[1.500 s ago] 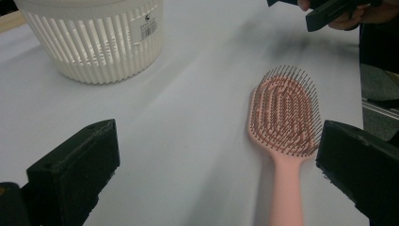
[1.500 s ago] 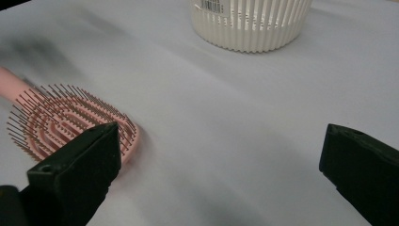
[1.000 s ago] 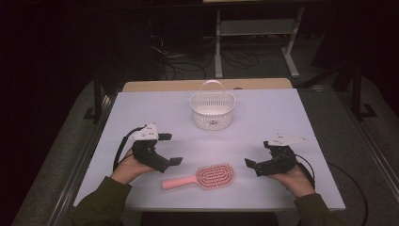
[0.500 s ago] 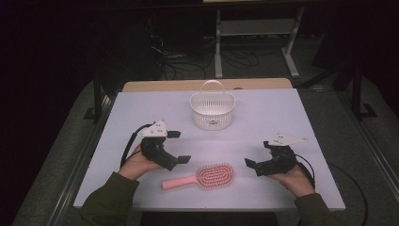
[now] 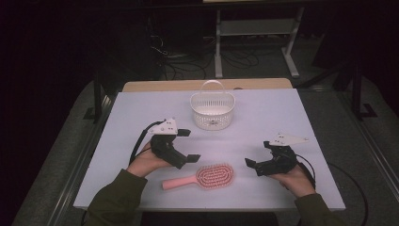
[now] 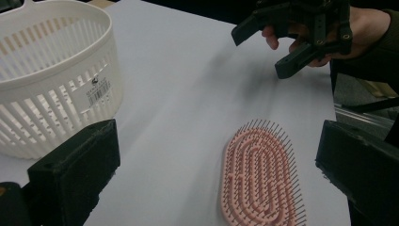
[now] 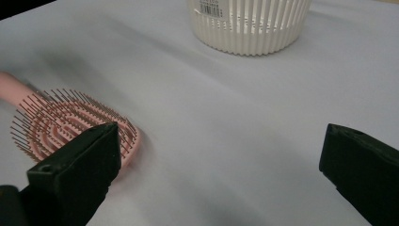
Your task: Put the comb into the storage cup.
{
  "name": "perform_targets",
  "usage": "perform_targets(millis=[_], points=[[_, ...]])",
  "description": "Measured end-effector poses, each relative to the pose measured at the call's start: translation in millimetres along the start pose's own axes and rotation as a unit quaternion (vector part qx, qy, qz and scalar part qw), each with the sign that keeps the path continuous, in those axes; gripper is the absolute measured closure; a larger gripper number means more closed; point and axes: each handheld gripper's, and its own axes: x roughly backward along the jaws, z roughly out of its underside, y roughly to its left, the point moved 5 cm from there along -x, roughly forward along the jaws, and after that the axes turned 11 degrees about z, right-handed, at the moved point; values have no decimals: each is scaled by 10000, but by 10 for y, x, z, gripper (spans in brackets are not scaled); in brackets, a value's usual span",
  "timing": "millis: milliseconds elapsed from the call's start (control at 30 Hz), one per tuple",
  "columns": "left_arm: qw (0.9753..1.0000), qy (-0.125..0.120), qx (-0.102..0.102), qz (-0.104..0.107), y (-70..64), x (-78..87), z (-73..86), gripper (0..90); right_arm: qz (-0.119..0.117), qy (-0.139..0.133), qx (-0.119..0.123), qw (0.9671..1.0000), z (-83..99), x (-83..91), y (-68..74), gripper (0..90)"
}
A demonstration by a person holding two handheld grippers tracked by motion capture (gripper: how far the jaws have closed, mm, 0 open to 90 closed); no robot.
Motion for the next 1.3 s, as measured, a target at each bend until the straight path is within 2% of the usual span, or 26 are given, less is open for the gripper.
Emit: perform_targets(millis=[233,367,567,700,1033,1300], points=[[10000,28,-57,58,-23,-35,-1,0,-9,-2,159,9999,22,-7,32,0],[9999,75,-87,82,-32,-49,9,0,-62,58,167,9998,54,-20,42,0],[9994,301,-148,109,-57,-90,44,0,-53,61,181,9998,56,-21,43,0],[9987,460,-126,205,-80,-114,73,0,-49,60,182,9998,56,-20,41,0],[9938,1031,-299,289,-141,-168,157,0,-27,50,162,9999,53,-20,33,0],[9915,1225,-365,251,-160,-156,189,0,-19,41,162,9999,52,-16,29,0]])
